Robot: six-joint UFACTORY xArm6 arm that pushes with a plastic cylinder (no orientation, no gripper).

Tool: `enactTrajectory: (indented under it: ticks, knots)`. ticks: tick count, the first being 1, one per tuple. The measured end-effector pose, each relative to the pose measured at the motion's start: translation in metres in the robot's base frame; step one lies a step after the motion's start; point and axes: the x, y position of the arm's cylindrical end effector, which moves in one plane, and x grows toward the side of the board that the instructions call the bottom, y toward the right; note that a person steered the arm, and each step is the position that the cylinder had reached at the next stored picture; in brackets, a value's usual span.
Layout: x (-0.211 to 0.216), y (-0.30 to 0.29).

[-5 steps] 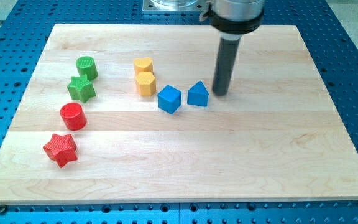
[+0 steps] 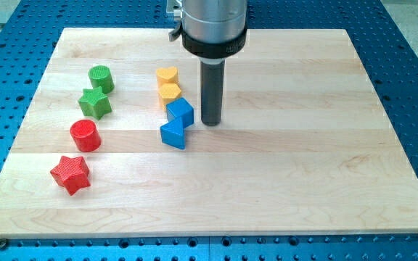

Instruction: Move the triangle diagonally right to the red star

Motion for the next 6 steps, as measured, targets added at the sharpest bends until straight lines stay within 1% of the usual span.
enactTrajectory:
  ticks: [1,2,6]
  knots:
    - [0.003,-0.025]
    - [0.013,-0.027]
    - [0.082,-0.031]
